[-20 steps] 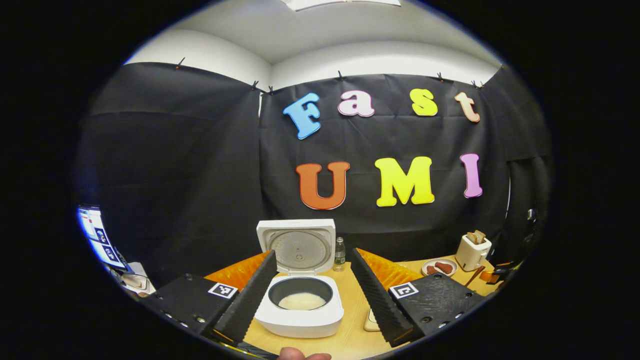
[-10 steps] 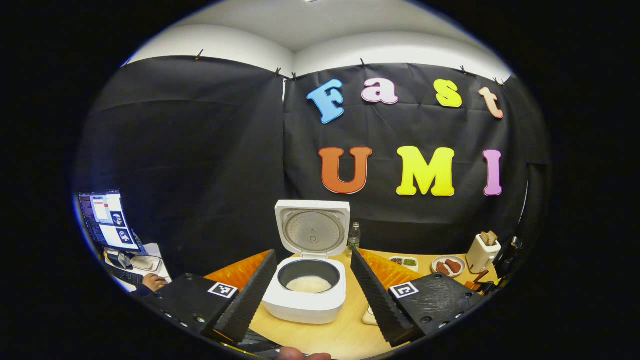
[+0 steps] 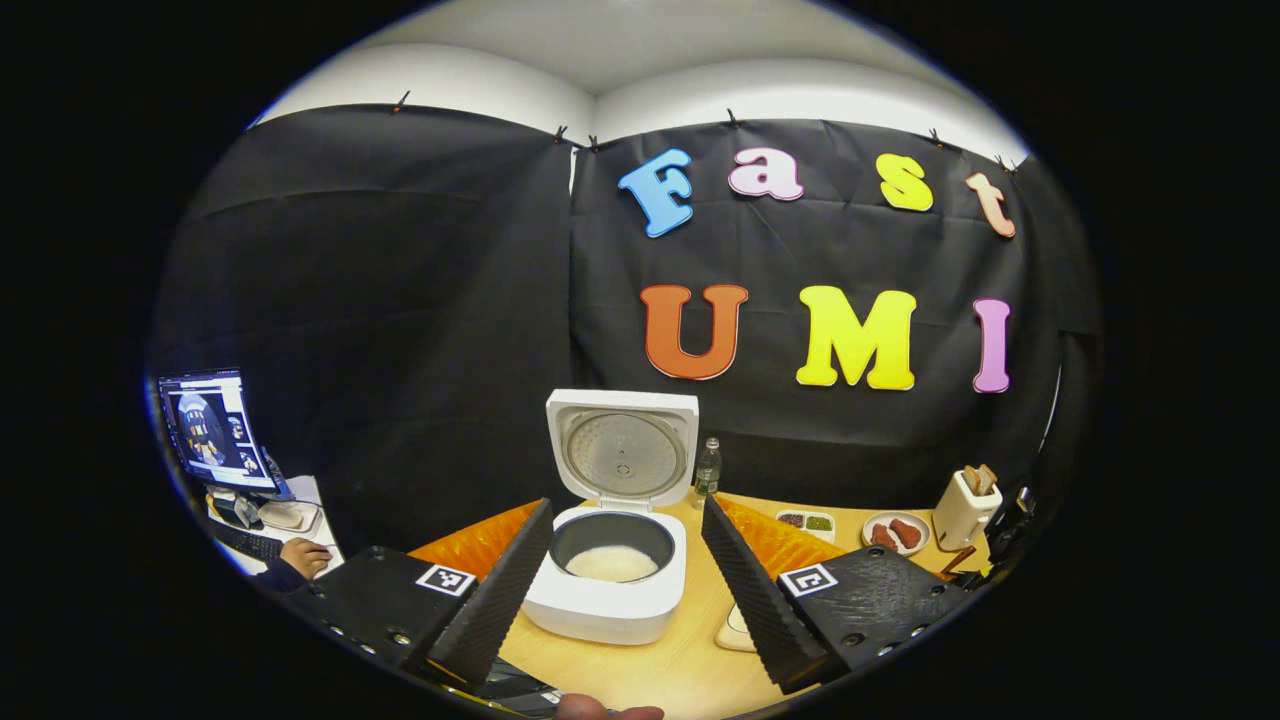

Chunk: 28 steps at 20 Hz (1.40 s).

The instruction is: Close the left gripper, press the button to open the rice cooker; take a wooden spoon from the chopstick holder with the right hand, scoop a spoonful of rice and pour it into the rice cooker, then put the wooden spoon back into the chopstick holder.

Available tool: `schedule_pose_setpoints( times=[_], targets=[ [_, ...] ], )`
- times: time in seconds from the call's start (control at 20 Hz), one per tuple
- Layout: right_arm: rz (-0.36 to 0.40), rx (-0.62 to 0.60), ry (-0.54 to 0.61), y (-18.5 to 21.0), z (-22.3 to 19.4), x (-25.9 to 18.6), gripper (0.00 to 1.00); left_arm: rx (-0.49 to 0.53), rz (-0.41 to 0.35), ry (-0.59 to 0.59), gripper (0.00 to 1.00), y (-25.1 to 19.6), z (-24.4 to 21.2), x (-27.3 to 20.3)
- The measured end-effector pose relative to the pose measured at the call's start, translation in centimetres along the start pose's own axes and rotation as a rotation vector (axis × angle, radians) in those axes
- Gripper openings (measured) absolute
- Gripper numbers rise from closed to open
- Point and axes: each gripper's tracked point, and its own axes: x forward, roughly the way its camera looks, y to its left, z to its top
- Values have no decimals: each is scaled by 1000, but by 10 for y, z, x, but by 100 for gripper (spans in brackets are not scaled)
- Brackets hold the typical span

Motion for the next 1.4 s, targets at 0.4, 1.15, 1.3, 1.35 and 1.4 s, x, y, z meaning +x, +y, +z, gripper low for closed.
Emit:
schedule_pose_setpoints(
  times=[0.4,1.15,1.3,1.35,1.4],
  targets=[
    [-41,-38,-52,19,24,-34,14,-7,-85,-22,95,-5,3,11],
    [-94,-319,-231,225,17,-69,11,107,-348,-17,95,63,-37,43],
    [-133,-422,-163,231,-30,-38,11,87,-389,5,95,72,-41,49],
    [-165,-481,-157,228,-40,-29,11,84,-396,11,95,76,-43,50],
    [-194,-531,-153,226,-50,-20,11,84,-400,14,95,81,-44,51]
  ],
)
